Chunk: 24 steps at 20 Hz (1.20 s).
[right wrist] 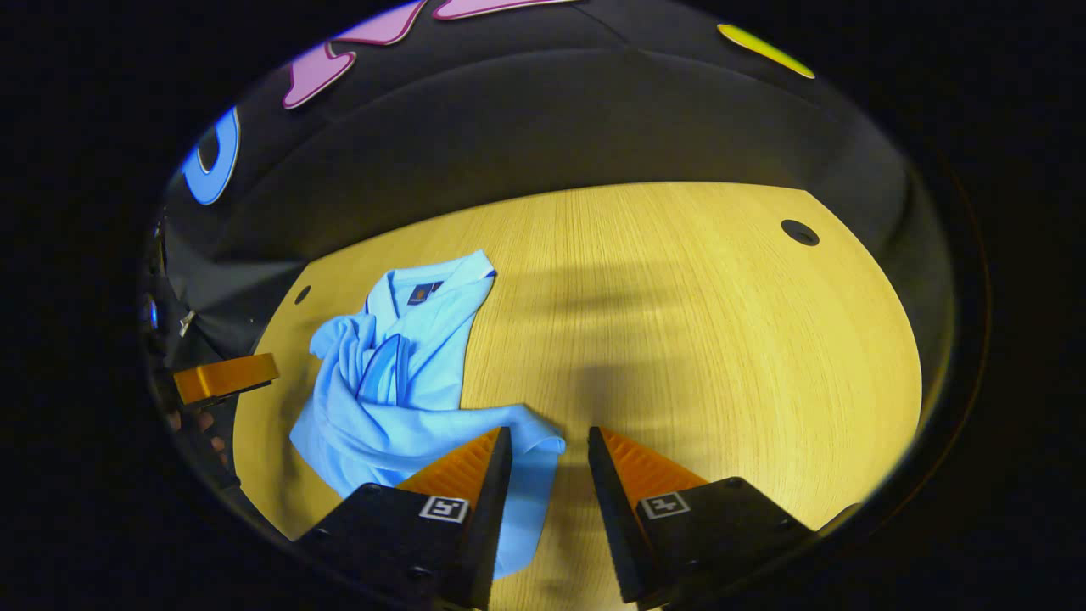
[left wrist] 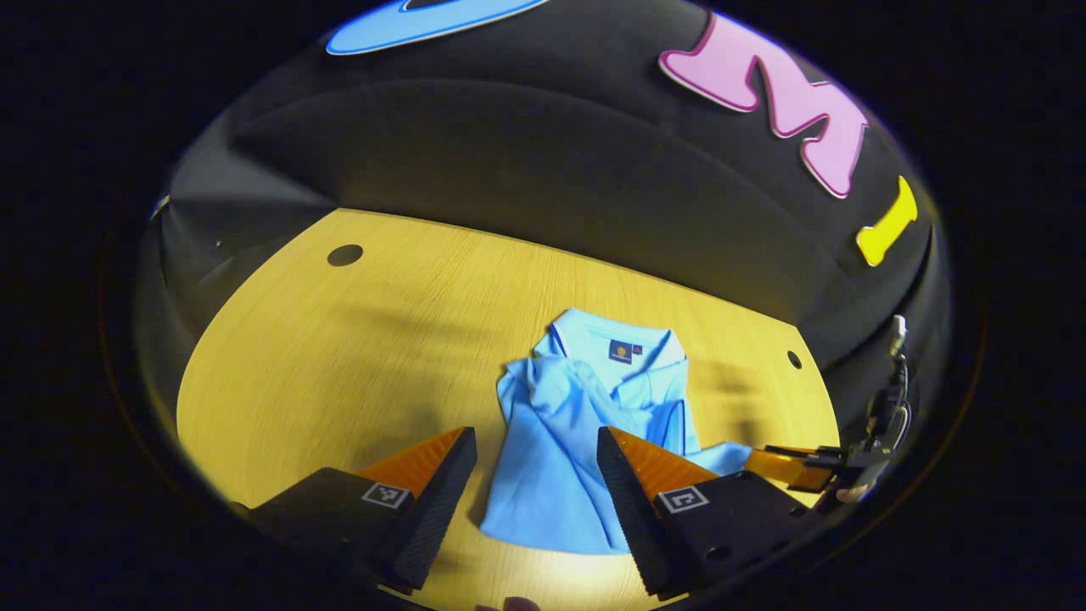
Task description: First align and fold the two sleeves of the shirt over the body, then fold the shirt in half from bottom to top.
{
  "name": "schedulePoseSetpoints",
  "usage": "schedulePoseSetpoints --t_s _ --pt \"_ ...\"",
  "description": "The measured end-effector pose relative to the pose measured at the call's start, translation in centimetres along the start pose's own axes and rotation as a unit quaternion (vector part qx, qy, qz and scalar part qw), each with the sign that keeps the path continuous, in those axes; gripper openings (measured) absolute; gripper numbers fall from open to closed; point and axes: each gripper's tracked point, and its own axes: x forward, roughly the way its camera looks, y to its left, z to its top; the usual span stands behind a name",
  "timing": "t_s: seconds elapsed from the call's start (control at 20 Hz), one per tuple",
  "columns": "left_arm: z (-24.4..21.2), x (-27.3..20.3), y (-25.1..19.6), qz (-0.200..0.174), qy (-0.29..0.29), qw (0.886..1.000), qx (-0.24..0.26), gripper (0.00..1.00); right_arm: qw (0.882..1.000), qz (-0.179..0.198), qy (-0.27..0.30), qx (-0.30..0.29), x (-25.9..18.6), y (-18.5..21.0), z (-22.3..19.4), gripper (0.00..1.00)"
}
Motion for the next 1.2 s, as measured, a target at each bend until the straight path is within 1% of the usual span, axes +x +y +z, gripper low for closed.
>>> schedulePoseSetpoints --t_s 0.05,0.1,0.15,0.2,0.25,0.3,0.6,0.65,0.75,0.8,0.85,0.95,1.0,1.05,1.1,1.2 --pt "-1.0 -1.2 -0.1 -0.003 -0.006 1.0 0.006 0.91 1.0 -0.003 -0.003 -0.007 0.4 0.0 0.1 0.63" --pt "-1.7 -2.2 -0.1 -0.007 -0.009 1.0 0.01 0.91 1.0 -0.01 -0.005 -0.009 0.7 -0.1 0.1 0.31" --pt "-2.5 -3.3 -0.1 -0.01 -0.012 1.0 0.014 0.91 1.0 -0.017 -0.006 -0.008 1.1 -0.3 0.2 0.34" --pt "-3.2 -4.2 -0.1 -0.012 -0.015 1.0 0.013 0.91 1.0 -0.02 -0.009 -0.006 1.5 -0.3 0.3 0.22" --pt "-3.8 -5.0 -0.3 -0.015 -0.016 1.0 0.01 0.91 1.0 -0.027 -0.014 -0.002 1.7 -0.1 -1.8 0.19" --pt "-4.2 -5.7 -0.3 -0.017 -0.018 1.0 0.005 0.91 0.999 -0.03 -0.023 0.002 2.2 -0.2 -1.3 0.08" --pt "-5.2 -7.7 -0.3 -0.018 -0.033 0.999 -0.02 0.91 0.998 -0.035 -0.043 0.034 4.1 -0.5 1.5 0.08" --pt "-5.1 -7.8 -0.3 -0.018 -0.036 0.999 -0.022 0.91 0.998 -0.029 -0.043 0.041 4.0 -0.3 1.7 0.08" --pt "-5.3 -8.5 -0.1 -0.017 -0.044 0.999 -0.026 0.91 0.998 -0.025 -0.057 0.031 3.1 -0.3 2.3 0.08" --pt "-5.3 -8.9 0.0 -0.017 -0.047 0.998 -0.026 0.91 0.998 -0.019 -0.062 0.024 2.2 0.2 2.4 0.16" --pt "-5.3 -9.2 -0.1 -0.015 -0.049 0.998 -0.025 0.91 0.998 -0.008 -0.065 0.016 1.0 0.9 2.4 0.06" --pt "-5.5 -10.4 0.2 -0.008 -0.052 0.998 -0.016 0.91 0.997 -0.002 -0.08 -0.007 -1.4 1.8 2.4 0.52" --pt "-5.6 -11.1 0.2 -0.004 -0.054 0.998 -0.011 0.9 0.996 0.0 -0.09 -0.011 -3.0 2.4 2.4 0.65" --pt "-5.6 -11.9 0.0 -0.004 -0.056 0.998 -0.007 0.91 0.995 0.007 -0.099 -0.011 -4.9 3.4 1.9 0.68" --pt "-5.8 -12.8 -0.3 -0.006 -0.059 0.998 -0.004 0.91 0.994 0.009 -0.11 -0.013 -6.4 3.9 1.6 0.82" --pt "-6.2 -14.4 -0.5 -0.005 -0.064 0.998 0.005 0.91 0.991 0.007 -0.132 -0.024 -9.7 4.9 0.7 0.98"
